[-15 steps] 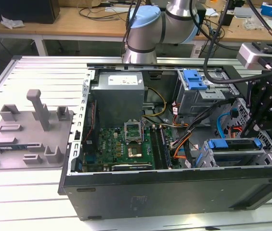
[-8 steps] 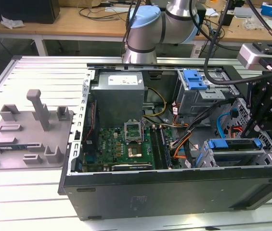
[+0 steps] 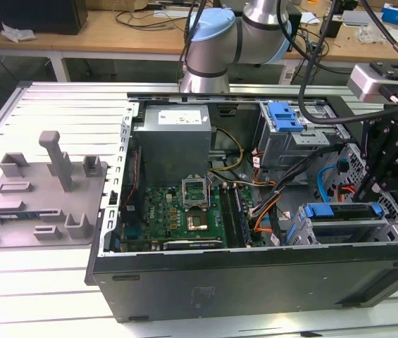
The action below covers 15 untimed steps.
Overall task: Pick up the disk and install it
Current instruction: 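Insert the first disk wire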
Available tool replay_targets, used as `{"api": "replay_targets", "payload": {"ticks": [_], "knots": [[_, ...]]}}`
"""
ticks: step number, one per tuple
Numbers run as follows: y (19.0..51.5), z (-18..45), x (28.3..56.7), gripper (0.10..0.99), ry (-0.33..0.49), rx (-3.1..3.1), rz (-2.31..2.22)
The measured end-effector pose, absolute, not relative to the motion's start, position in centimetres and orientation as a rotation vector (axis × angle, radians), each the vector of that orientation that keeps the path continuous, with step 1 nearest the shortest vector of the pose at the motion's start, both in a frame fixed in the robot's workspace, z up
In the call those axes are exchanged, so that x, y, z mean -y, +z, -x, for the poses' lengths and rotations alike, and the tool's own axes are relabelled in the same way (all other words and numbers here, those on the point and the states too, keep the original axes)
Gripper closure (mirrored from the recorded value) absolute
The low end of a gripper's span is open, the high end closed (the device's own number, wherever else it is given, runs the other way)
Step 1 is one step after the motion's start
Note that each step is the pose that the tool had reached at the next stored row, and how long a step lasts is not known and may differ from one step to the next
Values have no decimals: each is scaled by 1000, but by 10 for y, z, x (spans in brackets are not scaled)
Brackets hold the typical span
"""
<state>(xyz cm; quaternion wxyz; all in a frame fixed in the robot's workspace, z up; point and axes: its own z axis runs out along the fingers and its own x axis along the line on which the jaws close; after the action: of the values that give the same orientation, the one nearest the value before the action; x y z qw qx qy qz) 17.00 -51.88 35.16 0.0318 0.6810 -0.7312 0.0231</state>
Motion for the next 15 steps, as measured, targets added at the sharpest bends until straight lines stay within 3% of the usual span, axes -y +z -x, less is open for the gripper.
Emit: {"api": "replay_targets", "payload": {"ticks": [15], "knots": [[351,-170,513,922,72,2252,-2097]]}}
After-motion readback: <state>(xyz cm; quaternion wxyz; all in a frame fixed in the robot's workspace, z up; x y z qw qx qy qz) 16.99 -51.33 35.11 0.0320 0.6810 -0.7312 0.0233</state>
